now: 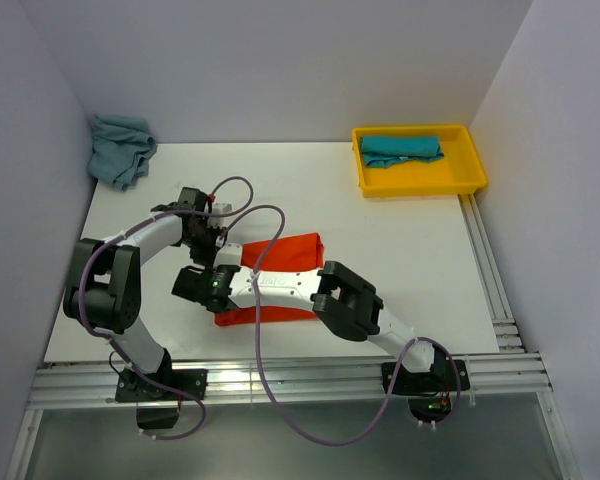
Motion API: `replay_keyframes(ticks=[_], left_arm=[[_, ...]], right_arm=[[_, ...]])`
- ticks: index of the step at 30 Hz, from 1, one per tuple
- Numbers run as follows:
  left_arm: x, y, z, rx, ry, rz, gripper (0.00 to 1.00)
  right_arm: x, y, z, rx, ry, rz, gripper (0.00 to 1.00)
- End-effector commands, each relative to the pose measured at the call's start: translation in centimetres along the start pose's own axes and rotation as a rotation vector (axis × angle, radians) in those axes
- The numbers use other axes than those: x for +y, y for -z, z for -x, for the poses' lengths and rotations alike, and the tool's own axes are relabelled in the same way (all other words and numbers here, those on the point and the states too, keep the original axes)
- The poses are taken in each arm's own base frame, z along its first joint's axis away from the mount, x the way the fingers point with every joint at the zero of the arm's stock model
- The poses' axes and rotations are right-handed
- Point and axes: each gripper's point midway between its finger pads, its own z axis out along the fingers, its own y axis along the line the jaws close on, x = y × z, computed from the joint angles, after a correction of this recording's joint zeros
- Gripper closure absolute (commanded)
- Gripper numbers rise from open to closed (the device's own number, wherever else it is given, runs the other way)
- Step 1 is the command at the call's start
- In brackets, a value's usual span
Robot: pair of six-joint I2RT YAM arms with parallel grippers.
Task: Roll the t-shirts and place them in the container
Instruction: Roll the tshirt
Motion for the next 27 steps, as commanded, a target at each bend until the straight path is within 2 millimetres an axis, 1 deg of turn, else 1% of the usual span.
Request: replay_keyframes(ticks=[1, 2, 3, 4, 5, 6, 7, 8, 9, 10, 11, 12, 13, 14, 15, 16, 17, 18, 19, 20, 21, 22, 23, 24, 26, 27], left_arm=[[-0.6, 1.3, 1.3, -0.046, -0.028, -0.005, 0.63], [-0.6, 1.4, 1.4, -0.051, -0.029, -0.004, 0.63], [-0.5, 1.5, 1.5, -0.059, -0.032, 0.001, 0.62], [-0.5, 1.7, 1.6, -0.064, -0.033, 0.004, 0.62], [-0.5, 1.9, 1.7, -0.073, -0.034, 0.007, 0.61], [-0.4, 2.0, 1.9, -0.079, -0.032, 0.013, 0.61], [-0.4, 2.2, 2.1, -0.09, -0.033, 0.02, 0.61], [-0.4, 2.6, 2.4, -0.107, -0.033, 0.025, 0.59], [-0.4, 2.8, 2.6, -0.12, -0.034, 0.025, 0.58], [-0.4, 3.0, 2.7, -0.128, -0.035, 0.026, 0.57], [-0.5, 3.3, 2.9, -0.14, -0.031, 0.019, 0.56], [-0.6, 3.9, 3.2, -0.162, -0.036, 0.013, 0.53], [-0.7, 4.0, 3.3, -0.169, -0.035, 0.008, 0.52], [-0.7, 4.5, 3.6, -0.188, -0.034, 0.002, 0.5], [-0.8, 4.7, 3.7, -0.196, -0.036, -0.006, 0.49], [-0.9, 4.8, 3.7, -0.201, -0.039, -0.012, 0.49], [-0.9, 5.0, 3.7, -0.206, -0.036, -0.015, 0.48], [-1.0, 5.0, 3.7, -0.207, -0.039, -0.023, 0.47], [-1.0, 5.0, 3.7, -0.206, -0.039, -0.023, 0.47], [-1.0, 4.9, 3.7, -0.204, -0.038, -0.023, 0.47], [-0.8, 4.7, 3.5, -0.195, -0.034, -0.022, 0.47], [-0.7, 4.6, 3.4, -0.189, -0.032, -0.019, 0.47], [-0.6, 4.5, 3.4, -0.186, -0.028, -0.018, 0.47], [-0.5, 4.3, 3.3, -0.179, -0.024, -0.016, 0.48], [-0.3, 4.1, 3.3, -0.174, -0.019, -0.012, 0.48], [-0.3, 4.0, 3.2, -0.17, -0.019, -0.013, 0.49]], right_arm=[[-1.9, -1.9, -3.0, 0.1, 0.039, -0.041, 0.55], [-1.9, -2.3, -3.2, 0.102, 0.03, -0.021, 0.6], [-1.5, -1.9, -2.9, 0.103, 0.019, 0.007, 0.72], [-1.2, -1.8, -3.0, 0.121, 0.005, 0.032, 0.78], [-1.0, -2.3, -3.1, 0.123, -0.01, 0.072, 0.82], [-0.5, -2.2, -3.0, 0.131, -0.026, 0.11, 0.85], [0.3, -1.3, -2.3, 0.132, -0.052, 0.168, 0.88], [0.6, -1.7, -2.5, 0.153, -0.089, 0.232, 0.89], [0.9, -1.6, -2.3, 0.157, -0.11, 0.277, 0.9], [1.6, -0.5, -1.4, 0.155, -0.14, 0.34, 0.91], [1.9, -0.5, -1.8, 0.174, -0.174, 0.408, 0.92], [2.0, -0.2, -0.9, 0.171, -0.199, 0.441, 0.92], [1.3, -0.6, -1.4, 0.186, -0.213, 0.449, 0.92], [2.1, -0.3, -0.7, 0.177, -0.253, 0.503, 0.92], [2.2, -0.1, -0.8, 0.197, -0.269, 0.528, 0.93], [2.1, 0.0, -0.4, 0.2, -0.293, 0.547, 0.93], [1.0, -0.6, -1.2, 0.22, -0.323, 0.537, 0.94], [1.8, -0.1, -0.5, 0.213, -0.365, 0.604, 0.94], [1.7, 0.1, -0.4, 0.231, -0.392, 0.635, 0.94], [0.4, -0.5, -1.5, 0.263, -0.434, 0.627, 0.94], [1.3, 0.3, -0.4, 0.251, -0.484, 0.717, 0.94], [1.0, 0.1, -0.7, 0.266, -0.513, 0.738, 0.94], [0.7, 0.5, -0.5, 0.284, -0.571, 0.792, 0.94], [0.2, -0.1, -0.9, 0.296, -0.593, 0.796, 0.94], [-0.2, -0.1, -0.8, 0.312, -0.646, 0.827, 0.95], [-0.5, -0.5, -1.2, 0.32, -0.652, 0.821, 0.95]])
